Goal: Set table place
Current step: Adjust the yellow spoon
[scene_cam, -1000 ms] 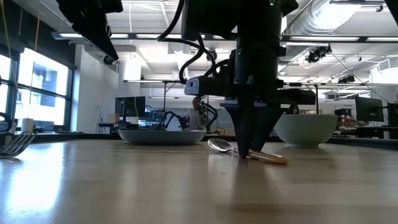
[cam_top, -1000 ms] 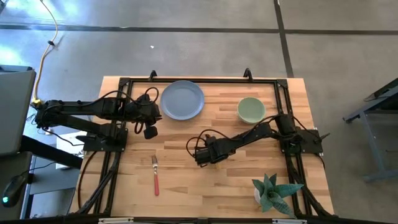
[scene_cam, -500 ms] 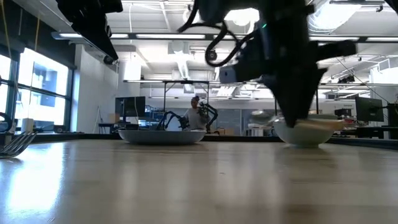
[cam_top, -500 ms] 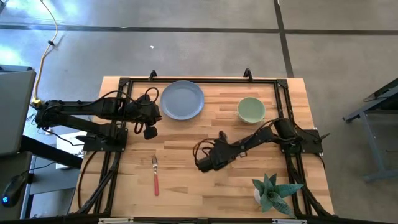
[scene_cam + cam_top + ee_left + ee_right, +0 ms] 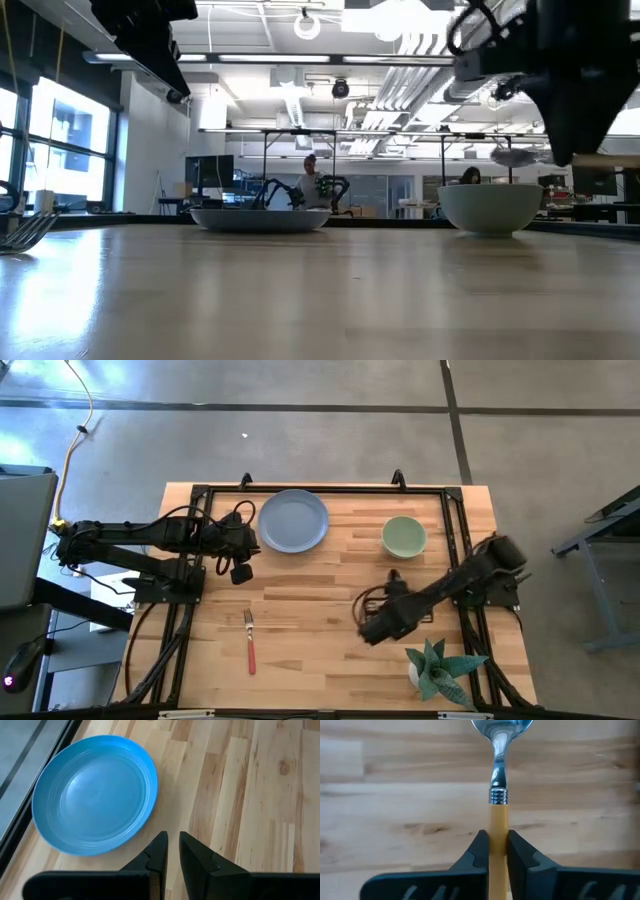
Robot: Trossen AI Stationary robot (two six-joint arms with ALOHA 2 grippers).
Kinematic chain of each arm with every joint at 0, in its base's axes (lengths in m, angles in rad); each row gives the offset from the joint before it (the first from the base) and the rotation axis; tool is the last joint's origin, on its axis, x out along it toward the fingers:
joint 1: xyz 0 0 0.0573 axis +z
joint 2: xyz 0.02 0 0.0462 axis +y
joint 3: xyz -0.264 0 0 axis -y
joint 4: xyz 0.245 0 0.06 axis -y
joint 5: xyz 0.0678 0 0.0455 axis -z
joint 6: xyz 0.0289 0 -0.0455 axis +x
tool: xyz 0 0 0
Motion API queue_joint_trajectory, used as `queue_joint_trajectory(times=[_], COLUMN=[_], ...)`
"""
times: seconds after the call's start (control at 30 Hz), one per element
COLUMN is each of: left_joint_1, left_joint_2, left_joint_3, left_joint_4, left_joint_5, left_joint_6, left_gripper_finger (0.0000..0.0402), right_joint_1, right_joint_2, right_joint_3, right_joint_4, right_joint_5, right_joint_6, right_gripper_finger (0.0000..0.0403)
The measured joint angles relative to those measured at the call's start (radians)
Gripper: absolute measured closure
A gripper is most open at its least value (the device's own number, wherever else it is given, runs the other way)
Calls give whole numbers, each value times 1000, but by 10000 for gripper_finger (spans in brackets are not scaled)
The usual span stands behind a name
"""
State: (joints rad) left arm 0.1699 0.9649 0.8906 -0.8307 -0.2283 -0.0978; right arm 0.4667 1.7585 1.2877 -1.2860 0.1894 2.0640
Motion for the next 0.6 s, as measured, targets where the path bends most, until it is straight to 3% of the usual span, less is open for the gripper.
queue_joint_trajectory(times=[0.17, 0.27, 0.6], left_joint_1=[0, 0, 0], left_joint_2=[0, 0, 0], left_joint_3=[0, 0, 0], left_joint_4=[16, 23, 23], left_joint_5=[0, 0, 0], left_joint_6=[-11, -14, -66], left_gripper_finger=[364, 364, 364], right_joint_1=[-31, -36, -36], right_joint_2=[-169, -197, -200], right_joint_3=[-298, -411, -525], right_joint_4=[283, 402, 472], right_joint_5=[16, 14, -49], right_joint_6=[4, 3, -22], right_gripper_finger=[397, 398, 398])
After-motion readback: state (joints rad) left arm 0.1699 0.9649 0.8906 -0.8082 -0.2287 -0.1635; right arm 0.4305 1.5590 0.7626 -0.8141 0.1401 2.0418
